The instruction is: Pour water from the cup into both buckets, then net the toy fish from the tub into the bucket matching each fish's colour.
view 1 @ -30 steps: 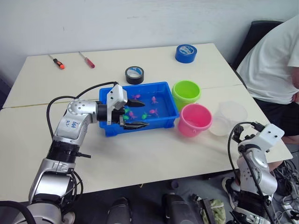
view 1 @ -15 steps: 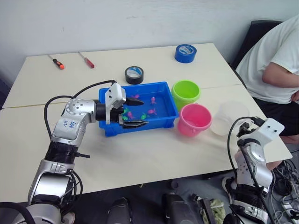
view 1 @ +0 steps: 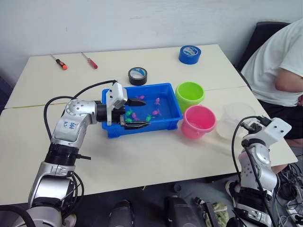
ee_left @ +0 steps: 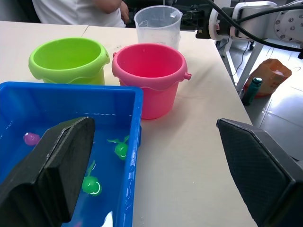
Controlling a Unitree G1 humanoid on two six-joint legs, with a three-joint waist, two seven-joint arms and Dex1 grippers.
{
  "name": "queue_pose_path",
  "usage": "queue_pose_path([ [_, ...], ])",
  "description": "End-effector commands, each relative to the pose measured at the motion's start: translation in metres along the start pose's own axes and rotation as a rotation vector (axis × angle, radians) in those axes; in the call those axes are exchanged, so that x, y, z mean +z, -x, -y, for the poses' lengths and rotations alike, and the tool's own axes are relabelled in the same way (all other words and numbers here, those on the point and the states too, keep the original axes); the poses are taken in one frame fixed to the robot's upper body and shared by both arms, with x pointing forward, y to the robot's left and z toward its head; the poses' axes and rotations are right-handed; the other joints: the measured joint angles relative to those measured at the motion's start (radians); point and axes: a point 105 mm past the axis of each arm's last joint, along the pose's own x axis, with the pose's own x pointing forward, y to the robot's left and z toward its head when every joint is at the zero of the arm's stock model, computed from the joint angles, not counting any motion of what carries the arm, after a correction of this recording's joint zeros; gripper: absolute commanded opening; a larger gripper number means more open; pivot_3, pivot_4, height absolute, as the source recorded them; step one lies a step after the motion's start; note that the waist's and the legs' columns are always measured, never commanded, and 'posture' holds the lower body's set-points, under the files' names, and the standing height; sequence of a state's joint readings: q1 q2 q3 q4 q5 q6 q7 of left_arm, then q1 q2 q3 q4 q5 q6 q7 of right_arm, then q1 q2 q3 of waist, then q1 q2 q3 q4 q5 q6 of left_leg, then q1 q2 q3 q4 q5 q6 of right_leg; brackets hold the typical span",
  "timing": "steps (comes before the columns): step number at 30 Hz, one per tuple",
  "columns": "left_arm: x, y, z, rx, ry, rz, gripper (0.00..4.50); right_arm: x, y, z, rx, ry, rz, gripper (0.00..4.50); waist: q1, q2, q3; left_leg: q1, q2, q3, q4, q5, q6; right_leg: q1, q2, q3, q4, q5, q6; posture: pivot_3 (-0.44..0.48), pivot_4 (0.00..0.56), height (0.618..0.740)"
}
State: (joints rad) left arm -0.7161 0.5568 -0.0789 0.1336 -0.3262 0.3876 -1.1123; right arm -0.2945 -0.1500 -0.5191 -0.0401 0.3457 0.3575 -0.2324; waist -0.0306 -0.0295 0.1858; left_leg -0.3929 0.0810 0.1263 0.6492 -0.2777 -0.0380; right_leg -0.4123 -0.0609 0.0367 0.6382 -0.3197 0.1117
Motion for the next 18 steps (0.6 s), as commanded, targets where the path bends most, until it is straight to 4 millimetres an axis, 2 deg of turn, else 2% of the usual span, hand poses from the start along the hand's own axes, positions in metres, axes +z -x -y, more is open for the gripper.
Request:
queue_pose_path([
  [1, 0.024, 0.009, -0.011, 0.044, -0.027, 0.071, 4.5, 0.038, 0.002, -0.004, 0.069, 0.006, 0.104, 0.01, 0.001, 0.0, 0.0, 0.0, 0.0, 0.0, 0.0, 0.0, 0.0, 0.0, 0.0, 0.0, 0.0, 0.0, 0.0, 0.0, 0.15, 0.731],
  [7, 0.031, 0.015, -0.02, 0.056, -0.017, 0.08, 4.5, 0.065, 0.003, -0.018, 0.213, 0.093, 0.139, 0.01, -0.001, 0.001, 0.001, 0.0, 0.0, 0.0, 0.0, 0.0, 0.0, 0.0, 0.0, 0.0, 0.0, 0.0, 0.0, 0.0, 0.15, 0.731],
  [11, 0.037, 0.017, -0.023, 0.044, -0.024, 0.085, 4.5, 0.086, 0.005, -0.03, 0.343, 0.273, 0.167, 0.01, -0.002, 0.002, 0.001, -0.001, 0.0, 0.0, 0.0, 0.001, 0.0, -0.001, 0.0, 0.0, 0.0, 0.0, 0.0, 0.0, 0.15, 0.731],
  [18, 0.038, 0.016, -0.025, 0.031, -0.044, 0.084, 4.5, 0.1, 0.009, -0.05, 0.489, 0.489, 0.191, 0.01, -0.001, 0.003, 0.002, -0.001, 0.0, 0.0, 0.0, 0.002, 0.0, -0.001, 0.001, 0.001, 0.0, 0.0, 0.0, 0.0, 0.15, 0.731],
])
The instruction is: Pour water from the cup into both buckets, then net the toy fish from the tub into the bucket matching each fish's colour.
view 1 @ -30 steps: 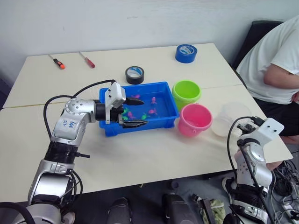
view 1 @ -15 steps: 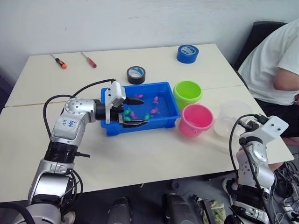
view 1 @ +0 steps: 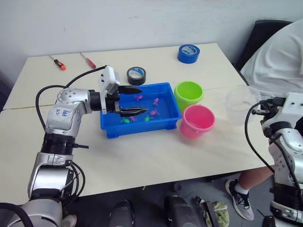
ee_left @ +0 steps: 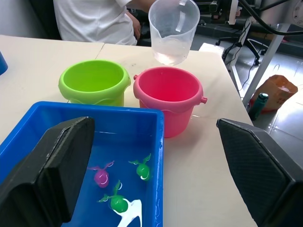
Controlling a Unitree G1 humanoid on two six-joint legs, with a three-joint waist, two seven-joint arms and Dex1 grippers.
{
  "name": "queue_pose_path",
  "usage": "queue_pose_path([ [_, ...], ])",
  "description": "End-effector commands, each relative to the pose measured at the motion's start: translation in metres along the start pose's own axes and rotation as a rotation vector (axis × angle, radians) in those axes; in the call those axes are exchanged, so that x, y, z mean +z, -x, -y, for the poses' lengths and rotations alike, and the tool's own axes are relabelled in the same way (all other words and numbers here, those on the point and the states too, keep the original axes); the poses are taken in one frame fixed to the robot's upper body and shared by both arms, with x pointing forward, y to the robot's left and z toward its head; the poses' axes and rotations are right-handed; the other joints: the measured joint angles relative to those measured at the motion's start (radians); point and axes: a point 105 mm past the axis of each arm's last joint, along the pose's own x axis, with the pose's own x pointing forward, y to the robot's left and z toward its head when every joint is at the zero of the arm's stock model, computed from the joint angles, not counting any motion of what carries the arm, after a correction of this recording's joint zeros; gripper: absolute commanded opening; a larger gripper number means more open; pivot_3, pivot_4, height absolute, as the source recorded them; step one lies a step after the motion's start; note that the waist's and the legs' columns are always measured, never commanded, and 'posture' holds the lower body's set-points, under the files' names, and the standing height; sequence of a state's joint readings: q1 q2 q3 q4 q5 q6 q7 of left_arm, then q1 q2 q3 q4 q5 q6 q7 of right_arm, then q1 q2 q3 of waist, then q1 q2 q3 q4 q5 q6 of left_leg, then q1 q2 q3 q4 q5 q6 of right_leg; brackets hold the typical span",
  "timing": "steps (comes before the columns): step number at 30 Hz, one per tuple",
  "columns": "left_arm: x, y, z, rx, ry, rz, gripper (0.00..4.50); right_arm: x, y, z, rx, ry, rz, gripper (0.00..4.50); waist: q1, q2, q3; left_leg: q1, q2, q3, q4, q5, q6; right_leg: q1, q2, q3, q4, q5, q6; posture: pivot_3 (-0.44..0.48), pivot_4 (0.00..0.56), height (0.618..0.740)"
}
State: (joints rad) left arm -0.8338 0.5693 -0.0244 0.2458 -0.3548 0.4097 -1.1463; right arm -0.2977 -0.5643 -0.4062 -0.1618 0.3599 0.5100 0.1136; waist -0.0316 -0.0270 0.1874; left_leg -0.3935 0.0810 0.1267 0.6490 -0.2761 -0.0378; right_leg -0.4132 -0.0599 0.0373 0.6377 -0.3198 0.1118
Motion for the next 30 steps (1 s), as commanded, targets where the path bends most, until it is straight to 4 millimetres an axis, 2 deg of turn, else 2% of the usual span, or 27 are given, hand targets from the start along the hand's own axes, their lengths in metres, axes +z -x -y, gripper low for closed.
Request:
queue_pose_path([
  [1, 0.014, 0.003, -0.001, -0.006, -0.056, 0.028, 4.5, 0.028, 0.0, -0.009, 0.076, 0.118, 0.076, 0.01, 0.0, 0.0, 0.0, 0.0, 0.0, 0.0, 0.0, 0.0, 0.0, 0.0, 0.0, 0.0, 0.0, 0.0, 0.0, 0.0, 0.15, 0.731],
  [15, 0.01, 0.0, 0.002, -0.014, -0.07, 0.028, 4.5, 0.049, -0.005, -0.029, 0.207, 0.48, 0.135, 0.01, 0.002, 0.0, 0.0, 0.0, 0.0, 0.0, 0.001, 0.0, 0.0, 0.0, 0.0, 0.0, 0.0, 0.0, 0.0, 0.0, 0.15, 0.731],
  [20, 0.01, 0.0, 0.002, -0.015, -0.071, 0.031, 4.5, 0.058, -0.007, -0.035, 0.226, 0.571, 0.171, 0.01, 0.003, 0.0, 0.0, 0.0, 0.0, 0.0, 0.001, 0.0, 0.0, 0.0, 0.0, 0.0, 0.0, 0.0, 0.0, 0.0, 0.15, 0.731],
  [30, 0.01, 0.0, 0.005, -0.03, -0.081, 0.038, 4.5, 0.062, -0.007, -0.046, 0.273, 0.713, 0.208, 0.01, 0.003, 0.0, 0.0, 0.0, 0.0, 0.0, 0.002, 0.001, 0.0, 0.0, 0.0, 0.0, 0.0, 0.0, 0.0, 0.0, 0.15, 0.731],
])
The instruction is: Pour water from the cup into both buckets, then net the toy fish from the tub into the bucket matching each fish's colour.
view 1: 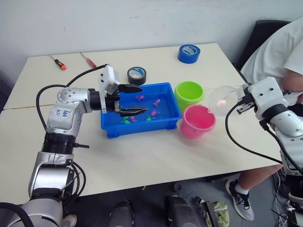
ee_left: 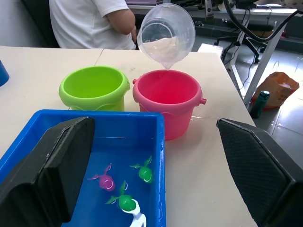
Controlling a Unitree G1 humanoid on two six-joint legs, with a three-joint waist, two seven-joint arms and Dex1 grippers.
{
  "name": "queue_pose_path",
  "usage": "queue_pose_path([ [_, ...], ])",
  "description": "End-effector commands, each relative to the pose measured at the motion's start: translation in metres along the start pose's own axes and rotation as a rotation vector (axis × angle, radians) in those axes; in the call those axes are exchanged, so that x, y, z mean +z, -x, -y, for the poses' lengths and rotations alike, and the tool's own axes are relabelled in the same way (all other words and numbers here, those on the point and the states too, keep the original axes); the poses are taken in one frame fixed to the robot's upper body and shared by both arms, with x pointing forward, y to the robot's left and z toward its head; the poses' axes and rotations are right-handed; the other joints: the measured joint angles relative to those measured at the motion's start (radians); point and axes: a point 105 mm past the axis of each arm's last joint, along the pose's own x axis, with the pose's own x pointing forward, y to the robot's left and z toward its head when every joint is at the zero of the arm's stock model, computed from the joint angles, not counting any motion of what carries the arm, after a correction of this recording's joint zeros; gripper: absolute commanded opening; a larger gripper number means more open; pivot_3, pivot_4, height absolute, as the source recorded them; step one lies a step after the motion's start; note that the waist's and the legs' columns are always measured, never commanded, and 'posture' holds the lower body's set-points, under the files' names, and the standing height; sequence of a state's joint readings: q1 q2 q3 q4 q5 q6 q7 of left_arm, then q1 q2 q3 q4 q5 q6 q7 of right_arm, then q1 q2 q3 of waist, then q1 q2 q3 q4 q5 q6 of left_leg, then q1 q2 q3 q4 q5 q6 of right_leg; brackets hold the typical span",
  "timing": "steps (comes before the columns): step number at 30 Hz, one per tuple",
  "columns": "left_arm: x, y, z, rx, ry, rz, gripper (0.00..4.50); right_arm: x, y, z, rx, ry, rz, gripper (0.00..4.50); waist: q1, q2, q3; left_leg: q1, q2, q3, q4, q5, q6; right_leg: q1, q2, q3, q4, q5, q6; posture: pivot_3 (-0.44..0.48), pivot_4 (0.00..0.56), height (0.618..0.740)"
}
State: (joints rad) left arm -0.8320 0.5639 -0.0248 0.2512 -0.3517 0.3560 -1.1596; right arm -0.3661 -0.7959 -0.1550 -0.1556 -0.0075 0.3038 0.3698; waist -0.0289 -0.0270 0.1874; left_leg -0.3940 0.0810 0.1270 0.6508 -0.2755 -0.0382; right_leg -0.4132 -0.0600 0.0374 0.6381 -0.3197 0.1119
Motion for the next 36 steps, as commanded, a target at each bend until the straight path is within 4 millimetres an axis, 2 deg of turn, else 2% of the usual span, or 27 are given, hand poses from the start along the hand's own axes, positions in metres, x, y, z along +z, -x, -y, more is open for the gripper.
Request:
queue_pose_path([
  [1, 0.008, 0.0, 0.003, -0.018, -0.038, 0.024, 4.5, 0.02, 0.001, 0.013, -0.029, 0.087, 0.068, 0.01, 0.0, 0.0, 0.0, 0.0, 0.0, 0.0, 0.0, 0.0, 0.0, 0.0, 0.0, 0.0, 0.0, 0.0, 0.0, 0.0, 0.15, 0.731],
  [13, 0.007, 0.002, 0.005, -0.021, -0.043, 0.028, 4.5, 0.028, -0.007, 0.003, 0.022, 0.274, 0.101, 0.01, -0.001, 0.0, 0.0, 0.0, 0.0, 0.0, 0.001, 0.0, 0.0, 0.0, 0.0, 0.0, 0.001, 0.0, 0.0, 0.0, 0.15, 0.731],
  [36, 0.006, 0.005, 0.006, -0.015, -0.045, 0.022, 4.5, 0.031, -0.014, 0.0, 0.034, 0.359, 0.147, 0.01, -0.001, 0.0, 0.0, 0.0, 0.0, 0.0, 0.005, 0.0, 0.0, 0.0, 0.0, 0.0, 0.005, 0.0, 0.0, 0.0, 0.15, 0.731],
])
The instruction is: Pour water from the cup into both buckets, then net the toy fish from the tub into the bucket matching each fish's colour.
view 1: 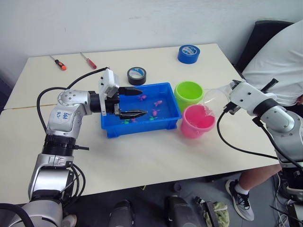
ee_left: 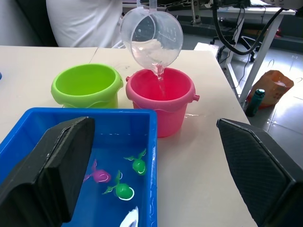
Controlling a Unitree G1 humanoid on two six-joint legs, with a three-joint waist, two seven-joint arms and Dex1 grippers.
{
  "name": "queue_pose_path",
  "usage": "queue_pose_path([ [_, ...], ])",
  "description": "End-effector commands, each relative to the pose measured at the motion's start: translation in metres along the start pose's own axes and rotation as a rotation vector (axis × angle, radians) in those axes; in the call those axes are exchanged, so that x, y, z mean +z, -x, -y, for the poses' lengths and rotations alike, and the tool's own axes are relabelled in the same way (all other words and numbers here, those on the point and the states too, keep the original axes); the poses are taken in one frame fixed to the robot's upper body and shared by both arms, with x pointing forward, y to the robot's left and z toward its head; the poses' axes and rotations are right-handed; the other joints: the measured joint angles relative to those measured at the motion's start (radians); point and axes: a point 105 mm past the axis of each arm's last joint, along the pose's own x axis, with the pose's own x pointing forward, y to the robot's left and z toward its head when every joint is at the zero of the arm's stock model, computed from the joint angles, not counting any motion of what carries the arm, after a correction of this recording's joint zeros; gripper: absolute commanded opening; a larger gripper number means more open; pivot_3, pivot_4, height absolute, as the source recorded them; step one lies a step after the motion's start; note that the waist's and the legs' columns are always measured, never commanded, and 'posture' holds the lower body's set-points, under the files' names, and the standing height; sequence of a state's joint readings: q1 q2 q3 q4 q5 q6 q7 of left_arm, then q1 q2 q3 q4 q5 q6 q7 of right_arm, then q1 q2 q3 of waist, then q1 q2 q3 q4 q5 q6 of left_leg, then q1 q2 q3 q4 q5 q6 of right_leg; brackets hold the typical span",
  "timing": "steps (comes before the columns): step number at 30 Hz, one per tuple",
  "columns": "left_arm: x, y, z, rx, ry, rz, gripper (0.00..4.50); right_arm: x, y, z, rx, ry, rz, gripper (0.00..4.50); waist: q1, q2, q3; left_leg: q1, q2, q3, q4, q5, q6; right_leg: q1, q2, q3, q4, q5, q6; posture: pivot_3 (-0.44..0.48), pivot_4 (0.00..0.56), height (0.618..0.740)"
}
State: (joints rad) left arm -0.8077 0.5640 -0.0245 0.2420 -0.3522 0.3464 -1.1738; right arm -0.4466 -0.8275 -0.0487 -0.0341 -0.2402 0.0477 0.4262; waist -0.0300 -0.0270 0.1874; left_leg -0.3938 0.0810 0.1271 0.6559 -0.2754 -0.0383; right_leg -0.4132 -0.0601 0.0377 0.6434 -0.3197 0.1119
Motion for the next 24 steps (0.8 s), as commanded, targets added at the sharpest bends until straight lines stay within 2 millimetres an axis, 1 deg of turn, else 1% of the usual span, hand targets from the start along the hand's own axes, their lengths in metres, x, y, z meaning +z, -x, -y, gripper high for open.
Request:
queue_pose_path([
  [1, 0.011, 0.004, 0.002, 0.0, -0.051, 0.025, 4.5, 0.011, 0.001, 0.018, -0.056, 0.039, 0.041, 0.01, 0.0, 0.0, 0.0, 0.0, 0.0, 0.0, 0.0, 0.0, 0.0, 0.0, 0.0, 0.0, 0.0, 0.0, 0.0, 0.0, 0.15, 0.731],
  [5, 0.01, 0.004, 0.003, 0.0, -0.053, 0.018, 4.5, 0.011, 0.001, 0.02, -0.065, 0.017, 0.042, 0.01, 0.0, 0.0, 0.0, 0.0, 0.0, 0.0, 0.001, 0.0, 0.0, 0.0, 0.0, 0.0, 0.001, 0.0, 0.0, 0.0, 0.15, 0.731],
  [7, 0.01, 0.004, 0.003, 0.001, -0.052, 0.017, 4.5, 0.008, 0.001, 0.023, -0.093, -0.093, 0.028, 0.01, -0.001, 0.0, 0.0, 0.0, 0.0, 0.0, 0.001, 0.0, 0.0, 0.0, 0.0, 0.0, 0.001, 0.0, 0.0, 0.0, 0.15, 0.731],
  [9, 0.01, 0.004, 0.003, 0.003, -0.049, 0.019, 4.5, 0.006, 0.001, 0.022, -0.082, -0.13, 0.018, 0.01, -0.001, 0.0, 0.0, 0.0, 0.0, 0.0, 0.002, 0.0, 0.0, 0.0, 0.0, 0.0, 0.002, 0.0, 0.0, 0.0, 0.15, 0.731],
  [13, 0.014, 0.008, -0.001, 0.021, -0.024, 0.046, 4.5, 0.0, 0.002, 0.025, -0.114, -0.304, -0.003, 0.01, 0.001, 0.0, 0.0, 0.0, 0.0, 0.0, 0.003, 0.0, 0.0, 0.0, 0.0, 0.0, 0.002, 0.0, 0.0, 0.0, 0.15, 0.731],
  [18, 0.018, 0.013, -0.006, 0.044, -0.011, 0.057, 4.5, -0.006, 0.001, 0.029, -0.164, -0.477, -0.017, 0.01, 0.001, 0.0, 0.0, 0.0, 0.0, 0.0, 0.004, 0.0, 0.0, 0.0, 0.0, 0.0, 0.003, 0.0, 0.0, 0.0, 0.15, 0.731],
  [21, 0.018, 0.017, -0.01, 0.067, -0.009, 0.053, 4.5, -0.007, -0.004, 0.036, -0.211, -0.549, -0.021, 0.01, -0.003, 0.0, 0.0, 0.0, 0.0, 0.0, 0.004, 0.0, 0.0, 0.0, 0.0, 0.0, 0.003, 0.0, 0.0, 0.0, 0.15, 0.731],
  [24, 0.015, 0.023, -0.016, 0.1, -0.015, 0.031, 4.5, -0.004, -0.016, 0.044, -0.255, -0.604, -0.012, 0.01, -0.007, 0.0, 0.0, 0.0, 0.001, 0.0, 0.004, 0.0, 0.0, 0.0, 0.0, 0.0, 0.004, 0.0, 0.0, 0.0, 0.15, 0.731],
])
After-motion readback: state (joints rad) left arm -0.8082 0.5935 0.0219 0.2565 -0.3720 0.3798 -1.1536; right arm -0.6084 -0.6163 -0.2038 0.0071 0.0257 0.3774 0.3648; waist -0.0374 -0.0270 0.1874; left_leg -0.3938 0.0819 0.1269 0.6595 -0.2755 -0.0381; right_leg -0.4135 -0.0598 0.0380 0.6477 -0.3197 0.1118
